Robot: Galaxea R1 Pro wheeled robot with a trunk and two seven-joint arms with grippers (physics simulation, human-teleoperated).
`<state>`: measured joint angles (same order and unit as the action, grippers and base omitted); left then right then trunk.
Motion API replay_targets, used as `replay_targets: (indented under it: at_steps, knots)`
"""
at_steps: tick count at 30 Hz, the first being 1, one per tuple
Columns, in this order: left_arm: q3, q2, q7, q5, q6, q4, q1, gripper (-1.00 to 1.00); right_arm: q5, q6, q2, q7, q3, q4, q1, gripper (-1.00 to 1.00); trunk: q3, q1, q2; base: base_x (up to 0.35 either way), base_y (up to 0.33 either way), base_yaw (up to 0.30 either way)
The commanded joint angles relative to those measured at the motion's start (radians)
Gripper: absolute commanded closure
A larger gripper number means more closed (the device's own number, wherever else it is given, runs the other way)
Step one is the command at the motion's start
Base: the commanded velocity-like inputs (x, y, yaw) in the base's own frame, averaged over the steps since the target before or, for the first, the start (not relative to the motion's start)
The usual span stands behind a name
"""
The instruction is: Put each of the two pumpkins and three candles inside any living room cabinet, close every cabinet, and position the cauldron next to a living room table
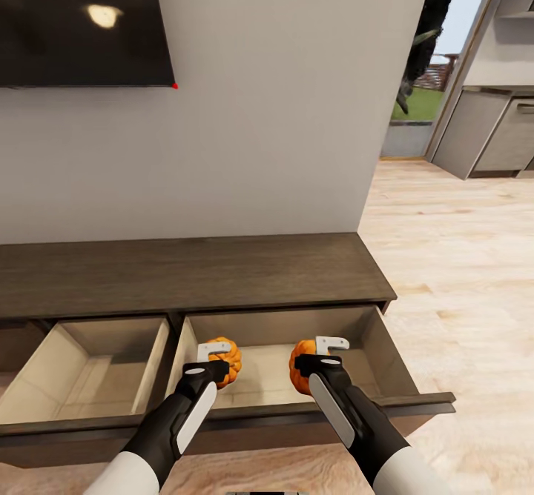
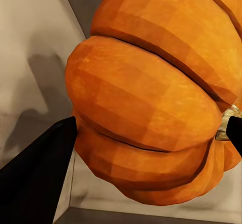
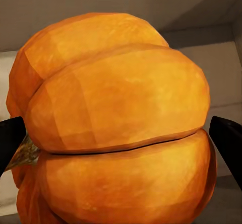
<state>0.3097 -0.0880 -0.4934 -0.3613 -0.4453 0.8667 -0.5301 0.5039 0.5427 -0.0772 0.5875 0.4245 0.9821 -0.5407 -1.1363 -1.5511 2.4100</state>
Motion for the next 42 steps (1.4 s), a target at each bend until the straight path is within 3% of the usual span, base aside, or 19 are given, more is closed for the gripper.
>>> replay_targets:
  at_steps: [1,6,7,12,24,25,39,42]
  knots:
    - [0.003,0.001,-0.01,-0.01,-0.002,0.001,-0.001,1.0,0.008,0.002,0.0,0.012,0.003,0.001,-0.001,1.0,-0.001,0.0,0.0,0.0,0.0,0.0]
    - [0.004,0.001,-0.01,-0.01,-0.003,0.002,-0.001,1.0,0.008,0.002,0.0,0.012,0.003,-0.001,-0.001,1.0,-0.001,0.0,0.0,0.0,0.0,0.0]
    - [0.004,0.001,-0.01,-0.01,-0.003,0.002,-0.001,1.0,0.009,0.002,0.0,0.012,0.002,0.0,-0.001,-1.0,-0.001,0.0,0.0,0.0,0.0,0.0]
    - [0.003,0.002,-0.012,-0.008,-0.002,0.002,-0.001,1.0,0.01,0.002,0.0,0.012,0.002,0.001,-0.001,-1.0,-0.013,-0.015,0.028,0.0,0.0,0.0]
    - [0.003,0.002,-0.014,-0.007,-0.002,0.002,-0.001,1.0,0.011,0.002,0.0,0.012,0.002,0.001,-0.001,-1.0,-0.013,-0.015,0.028,0.0,0.0,0.0]
    - [0.003,0.002,-0.014,-0.006,-0.002,0.002,-0.001,-1.0,0.011,0.002,0.0,0.012,0.002,0.001,-0.001,-1.0,-0.013,-0.015,0.028,0.0,0.0,0.0]
    - [0.003,0.002,-0.014,-0.007,-0.002,0.006,-0.001,-1.0,0.012,0.002,0.0,0.011,0.002,0.001,-0.001,-1.0,-0.013,-0.015,0.028,0.0,0.0,0.0]
    - [0.003,0.002,-0.014,-0.009,-0.002,0.007,-0.001,-1.0,0.013,0.002,0.0,0.01,0.001,0.001,-0.001,-1.0,-0.004,-0.004,0.007,0.0,0.0,0.0]
